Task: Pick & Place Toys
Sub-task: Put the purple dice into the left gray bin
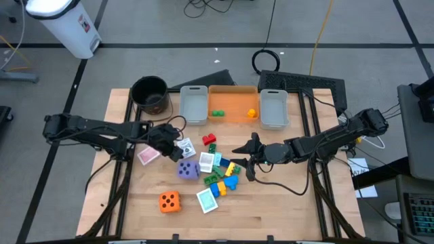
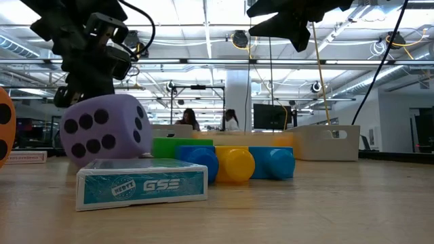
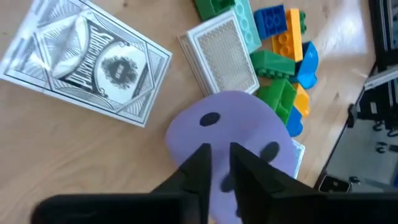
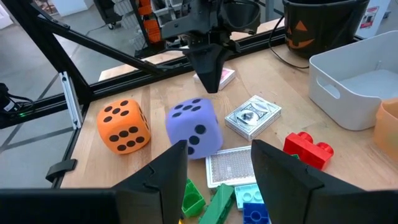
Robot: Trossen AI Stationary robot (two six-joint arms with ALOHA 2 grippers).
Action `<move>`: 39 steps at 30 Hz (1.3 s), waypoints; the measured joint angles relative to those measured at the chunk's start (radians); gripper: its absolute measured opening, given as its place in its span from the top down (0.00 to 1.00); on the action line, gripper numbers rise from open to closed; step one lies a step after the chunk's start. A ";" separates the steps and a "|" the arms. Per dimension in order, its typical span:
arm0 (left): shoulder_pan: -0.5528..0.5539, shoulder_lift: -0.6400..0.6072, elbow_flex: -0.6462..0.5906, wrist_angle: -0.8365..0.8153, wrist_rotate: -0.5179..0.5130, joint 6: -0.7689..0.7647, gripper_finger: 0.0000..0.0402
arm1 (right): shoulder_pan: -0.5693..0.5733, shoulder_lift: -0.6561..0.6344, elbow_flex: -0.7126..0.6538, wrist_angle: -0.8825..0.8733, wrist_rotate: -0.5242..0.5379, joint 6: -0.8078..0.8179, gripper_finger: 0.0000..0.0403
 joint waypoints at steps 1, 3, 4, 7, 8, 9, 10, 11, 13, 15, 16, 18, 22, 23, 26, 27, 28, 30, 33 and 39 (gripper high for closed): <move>0.004 0.000 0.000 0.000 0.000 -0.003 0.81 | 0.000 0.000 0.000 0.000 0.000 0.000 0.59; 0.012 0.000 0.000 0.000 0.001 -0.013 0.74 | 0.000 0.000 0.000 0.000 0.000 0.001 0.59; 0.016 0.000 0.000 0.000 0.001 -0.019 0.71 | 0.000 0.000 0.000 0.000 0.000 0.001 0.59; 0.026 0.000 0.000 0.000 0.002 -0.028 0.61 | 0.000 0.000 0.000 -0.002 0.000 0.001 0.59; 0.030 0.000 0.000 0.000 0.002 -0.028 0.57 | 0.000 0.000 0.000 -0.004 0.000 0.001 0.59; 0.033 0.000 0.000 0.000 0.002 -0.029 0.53 | 0.000 0.000 0.000 -0.007 0.000 0.001 0.59; 0.036 0.000 0.000 0.000 0.002 -0.030 0.50 | 0.000 0.000 0.000 -0.011 0.000 0.001 0.59; 0.039 0.000 0.000 0.000 0.002 -0.036 0.46 | 0.000 0.000 0.000 -0.018 0.000 0.001 0.59; 0.044 0.000 0.000 0.000 0.012 -0.049 0.40 | 0.000 0.000 0.000 -0.029 0.000 0.001 0.59; 0.048 0.000 0.000 0.001 0.034 -0.051 0.34 | 0.000 0.000 0.000 -0.032 0.000 0.001 0.59; 0.048 0.000 0.000 0.000 0.045 -0.043 0.32 | 0.000 0.000 0.000 -0.032 0.000 0.001 0.59; 0.047 0.000 0.000 0.000 0.059 -0.019 0.28 | 0.000 0.000 0.000 -0.032 0.000 0.000 0.59; 0.047 0.000 0.001 -0.032 0.073 -0.010 0.24 | 0.000 0.000 0.000 -0.032 0.000 0.000 0.59; 0.047 0.000 0.002 -0.053 0.073 -0.016 0.24 | 0.000 0.000 0.000 -0.032 0.000 0.001 0.59; 0.027 0.000 0.002 -0.109 0.075 -0.055 0.24 | 0.000 0.000 0.000 -0.032 0.000 0.002 0.59; 0.016 0.000 0.002 -0.115 0.074 -0.065 0.24 | 0.000 0.000 0.000 -0.031 0.000 0.002 0.59; 0.003 0.000 0.002 -0.114 0.069 -0.077 0.24 | 0.000 0.000 0.000 -0.031 0.000 0.002 0.59; -0.023 0.000 0.002 -0.095 0.051 -0.099 0.25 | 0.000 0.000 0.000 -0.029 0.000 0.002 0.59; -0.054 0.000 0.002 -0.057 0.021 -0.132 0.27 | 0.001 0.000 0.000 -0.028 -0.001 0.004 0.59; -0.124 -0.014 0.002 -0.036 -0.043 -0.198 0.30 | 0.001 0.000 0.000 -0.028 -0.001 0.024 0.59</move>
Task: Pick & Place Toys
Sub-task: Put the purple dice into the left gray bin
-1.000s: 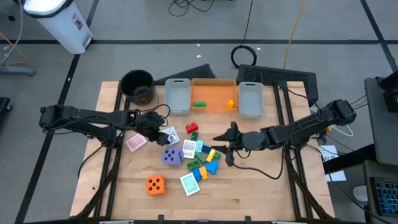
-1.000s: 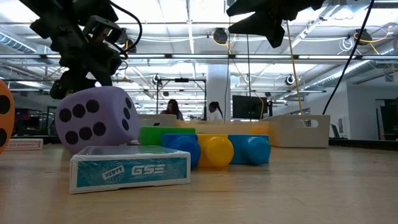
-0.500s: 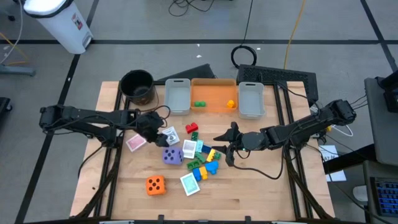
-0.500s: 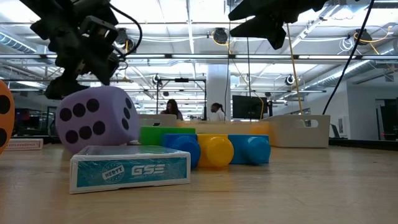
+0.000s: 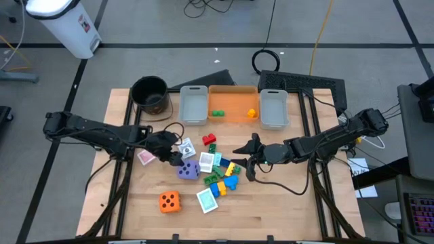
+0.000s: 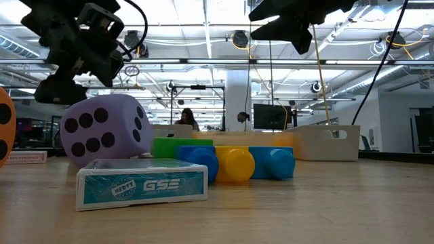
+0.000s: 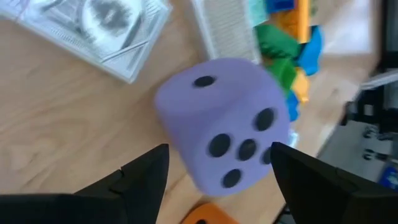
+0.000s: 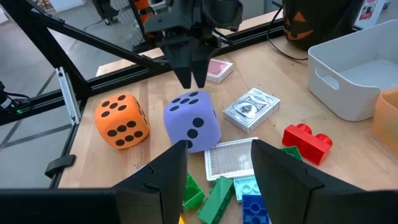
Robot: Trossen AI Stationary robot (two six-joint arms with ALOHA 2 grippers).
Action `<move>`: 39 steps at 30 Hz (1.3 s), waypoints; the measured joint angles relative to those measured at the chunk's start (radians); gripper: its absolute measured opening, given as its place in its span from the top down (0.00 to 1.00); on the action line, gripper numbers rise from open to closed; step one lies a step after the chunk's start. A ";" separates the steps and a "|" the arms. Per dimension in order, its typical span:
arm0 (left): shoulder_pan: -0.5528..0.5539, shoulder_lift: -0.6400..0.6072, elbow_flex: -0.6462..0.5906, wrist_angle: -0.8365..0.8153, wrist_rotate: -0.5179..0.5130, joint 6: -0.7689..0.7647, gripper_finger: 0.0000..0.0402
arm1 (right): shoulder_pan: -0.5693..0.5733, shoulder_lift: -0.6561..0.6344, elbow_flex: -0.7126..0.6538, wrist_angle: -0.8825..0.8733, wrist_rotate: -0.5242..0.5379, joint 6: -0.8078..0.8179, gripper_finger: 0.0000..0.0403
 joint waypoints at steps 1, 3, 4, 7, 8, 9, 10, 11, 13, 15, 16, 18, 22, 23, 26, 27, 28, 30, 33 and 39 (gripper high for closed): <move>-0.013 -0.005 0.000 -0.014 -0.015 -0.008 0.30 | 0.000 0.000 0.000 0.000 0.000 0.000 0.59; -0.036 -0.013 0.000 -0.020 -0.048 -0.025 0.30 | 0.000 0.000 0.000 0.000 0.000 -0.001 0.59; -0.049 -0.014 0.000 -0.026 -0.067 -0.034 0.30 | 0.000 0.000 0.000 0.000 0.000 -0.001 0.59; -0.083 -0.027 -0.001 -0.079 -0.120 -0.068 0.30 | 0.000 0.000 0.000 0.000 0.000 -0.002 0.59; -0.094 -0.033 -0.001 -0.084 -0.135 -0.081 0.30 | 0.000 0.000 0.000 0.000 0.000 -0.002 0.59; -0.105 -0.040 -0.003 -0.092 -0.150 -0.091 0.30 | 0.000 0.000 0.000 0.000 -0.001 -0.002 0.59; -0.114 -0.051 -0.009 -0.098 -0.159 -0.101 0.30 | 0.000 0.000 0.000 0.000 -0.005 0.001 0.59; -0.122 -0.062 -0.015 -0.102 -0.168 -0.115 0.30 | 0.000 0.000 0.000 0.000 -0.020 0.004 0.59; -0.139 -0.093 -0.035 -0.095 -0.180 -0.140 0.30 | 0.000 0.000 0.000 -0.002 -0.047 0.004 0.59; -0.154 -0.136 -0.068 -0.074 -0.194 -0.175 0.30 | 0.000 0.000 0.000 0.001 -0.055 0.005 0.59; -0.160 -0.161 -0.092 -0.046 -0.197 -0.197 0.30 | 0.000 0.000 0.000 0.000 -0.055 0.005 0.59; -0.172 -0.220 -0.150 0.004 -0.215 -0.245 0.30 | 0.000 0.000 0.000 0.000 -0.055 0.005 0.59; -0.198 -0.322 -0.252 0.143 -0.282 -0.318 0.30 | 0.000 0.000 0.000 0.002 -0.055 0.008 0.59; -0.205 -0.340 -0.269 0.165 -0.299 -0.330 0.30 | 0.000 0.000 0.000 0.002 -0.055 0.012 0.59; -0.228 -0.369 -0.310 0.183 -0.335 -0.366 0.30 | 0.000 0.000 0.000 0.000 -0.056 0.029 0.59; -0.234 -0.369 -0.315 0.191 -0.347 -0.376 0.30 | 0.000 0.000 0.000 -0.001 -0.056 0.031 0.59; -0.242 -0.368 -0.317 0.198 -0.356 -0.381 0.30 | 0.000 0.000 0.000 -0.001 -0.056 0.031 0.59; -0.254 -0.365 -0.317 0.205 -0.375 -0.382 0.30 | 0.000 0.000 0.000 0.000 -0.056 0.031 0.59; -0.268 -0.352 -0.318 0.212 -0.391 -0.382 0.30 | 0.000 0.000 0.000 0.000 -0.056 0.030 0.59; -0.303 -0.303 -0.318 0.257 -0.394 -0.382 0.30 | -0.001 0.000 0.000 -0.001 -0.050 0.028 0.59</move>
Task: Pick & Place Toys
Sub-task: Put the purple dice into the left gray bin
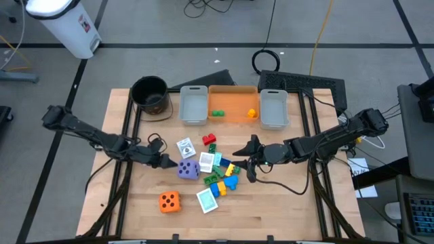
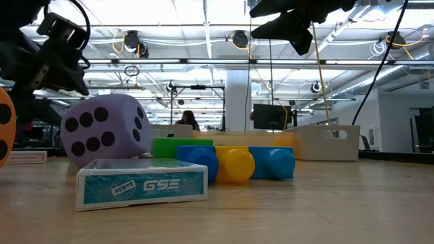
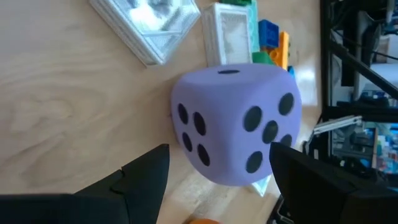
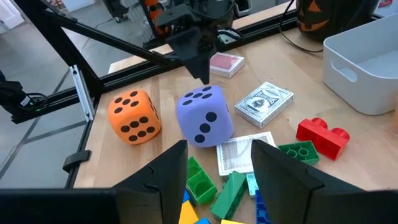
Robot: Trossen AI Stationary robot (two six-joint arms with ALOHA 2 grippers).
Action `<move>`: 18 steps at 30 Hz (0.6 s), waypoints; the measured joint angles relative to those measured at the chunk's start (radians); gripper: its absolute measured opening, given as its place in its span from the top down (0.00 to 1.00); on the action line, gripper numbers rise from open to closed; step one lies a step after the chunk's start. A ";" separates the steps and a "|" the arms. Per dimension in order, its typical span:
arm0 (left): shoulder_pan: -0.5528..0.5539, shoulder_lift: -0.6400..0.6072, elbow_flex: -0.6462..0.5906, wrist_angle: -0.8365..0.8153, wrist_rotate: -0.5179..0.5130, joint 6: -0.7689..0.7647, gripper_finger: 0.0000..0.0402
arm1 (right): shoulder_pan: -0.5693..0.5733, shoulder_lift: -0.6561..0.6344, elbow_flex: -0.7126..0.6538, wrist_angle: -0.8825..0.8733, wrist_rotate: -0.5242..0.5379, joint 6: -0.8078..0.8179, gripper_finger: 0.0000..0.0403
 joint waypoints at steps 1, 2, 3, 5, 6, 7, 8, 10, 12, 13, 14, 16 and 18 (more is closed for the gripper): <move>-0.003 0.009 0.000 0.012 0.000 0.001 0.30 | 0.000 0.000 0.000 -0.001 0.000 -0.001 0.59; -0.005 0.016 0.000 0.019 0.000 0.002 0.30 | 0.000 0.000 0.000 0.000 0.000 -0.003 0.59; -0.007 0.027 0.000 0.033 -0.001 0.003 0.30 | 0.000 0.000 0.000 0.001 0.000 -0.004 0.59; -0.007 0.049 0.000 0.062 -0.008 0.011 0.30 | -0.003 0.000 0.000 0.001 0.000 -0.004 0.59; -0.007 0.058 0.000 0.072 -0.008 0.013 0.30 | -0.005 0.000 0.000 0.001 0.000 -0.004 0.59; -0.007 0.071 0.000 0.088 -0.009 0.018 0.30 | -0.008 0.000 0.000 0.000 0.001 -0.004 0.59; -0.007 0.086 0.000 0.106 -0.010 0.019 0.30 | -0.012 0.000 0.000 0.000 0.001 -0.004 0.59; -0.007 0.111 0.000 0.124 -0.009 0.023 0.30 | -0.020 0.000 0.000 0.001 0.000 -0.001 0.59; -0.007 0.140 0.000 0.154 -0.009 0.024 0.30 | -0.026 0.000 0.000 0.002 0.000 0.003 0.59; -0.007 0.153 0.000 0.164 -0.008 0.025 0.30 | -0.027 0.000 0.000 0.002 0.000 0.003 0.59; -0.007 0.166 0.000 0.176 -0.008 0.025 0.30 | -0.029 0.000 0.000 0.002 0.000 0.003 0.59; -0.007 0.196 0.000 0.220 -0.008 0.026 0.30 | -0.032 0.000 0.000 0.002 -0.001 0.003 0.59; -0.007 0.221 0.000 0.260 -0.008 0.034 0.30 | -0.032 0.000 0.000 0.002 -0.015 0.003 0.59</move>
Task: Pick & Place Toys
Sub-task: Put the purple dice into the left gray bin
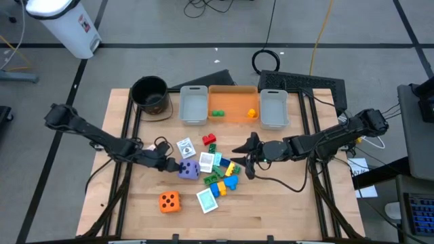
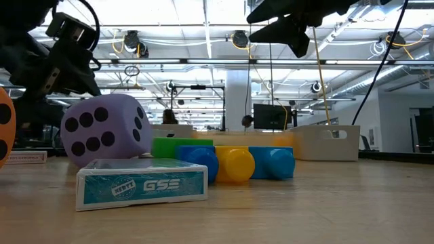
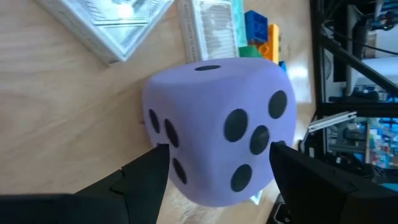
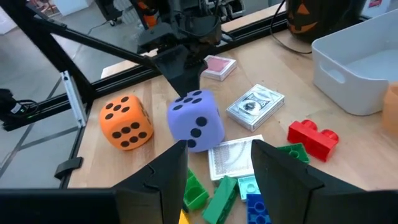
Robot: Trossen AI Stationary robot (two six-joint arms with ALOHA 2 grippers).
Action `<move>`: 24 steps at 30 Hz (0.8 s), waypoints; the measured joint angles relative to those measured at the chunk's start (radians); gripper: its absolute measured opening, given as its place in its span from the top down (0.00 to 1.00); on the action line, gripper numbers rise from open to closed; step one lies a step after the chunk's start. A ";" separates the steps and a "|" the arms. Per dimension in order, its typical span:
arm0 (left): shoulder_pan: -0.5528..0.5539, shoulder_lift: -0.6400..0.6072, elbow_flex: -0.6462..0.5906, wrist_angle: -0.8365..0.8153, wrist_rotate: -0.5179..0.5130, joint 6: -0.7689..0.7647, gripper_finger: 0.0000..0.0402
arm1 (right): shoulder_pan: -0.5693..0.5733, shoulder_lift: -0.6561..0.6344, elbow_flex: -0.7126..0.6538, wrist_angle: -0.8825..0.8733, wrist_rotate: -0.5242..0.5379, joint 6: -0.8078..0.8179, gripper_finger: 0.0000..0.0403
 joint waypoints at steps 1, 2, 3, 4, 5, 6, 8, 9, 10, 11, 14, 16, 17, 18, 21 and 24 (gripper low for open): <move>0.000 0.013 0.000 0.017 0.000 0.001 0.30 | 0.000 0.000 0.000 0.000 -0.010 0.000 0.59; 0.000 0.025 0.000 0.027 0.000 0.002 0.30 | 0.000 0.000 0.000 0.000 -0.011 0.000 0.59; 0.000 0.037 0.000 0.034 0.000 0.001 0.30 | 0.000 0.000 0.000 0.000 -0.012 0.000 0.59; 0.000 0.048 0.000 0.044 0.001 -0.002 0.30 | 0.000 0.000 0.000 0.000 -0.012 0.000 0.59; 0.000 0.057 0.000 0.056 0.001 -0.005 0.30 | 0.000 0.000 0.000 0.000 -0.012 0.000 0.59; 0.000 0.068 0.000 0.069 0.001 -0.006 0.30 | 0.000 0.000 0.000 0.000 -0.012 0.000 0.59; 0.000 0.089 0.000 0.098 0.001 -0.006 0.30 | 0.000 0.000 0.000 0.000 -0.012 0.000 0.59; 0.000 0.098 0.000 0.110 0.001 -0.006 0.30 | 0.000 0.000 0.000 0.000 -0.012 0.000 0.59; 0.000 0.108 0.000 0.125 0.001 -0.006 0.30 | 0.000 0.000 0.000 0.000 -0.012 0.000 0.59; 0.000 0.118 0.000 0.140 0.001 -0.006 0.30 | 0.000 0.000 0.000 0.000 -0.012 0.000 0.59; 0.000 0.144 0.000 0.175 0.001 -0.006 0.30 | 0.000 0.000 0.000 0.000 -0.012 0.000 0.59; 0.000 0.161 0.000 0.194 0.001 -0.006 0.30 | 0.000 0.000 0.000 0.000 -0.012 0.000 0.59; 0.000 0.165 0.000 0.198 0.001 -0.006 0.30 | 0.000 0.000 0.000 0.000 -0.012 0.000 0.59; 0.000 0.168 0.000 0.199 0.001 -0.006 0.30 | 0.000 0.000 0.000 0.000 -0.012 0.000 0.59; 0.000 0.172 0.001 0.199 0.001 -0.013 0.30 | 0.000 0.000 0.000 0.000 -0.012 0.000 0.59; 0.001 0.171 0.001 0.198 0.001 -0.003 0.30 | 0.000 0.000 0.000 0.000 -0.012 0.000 0.59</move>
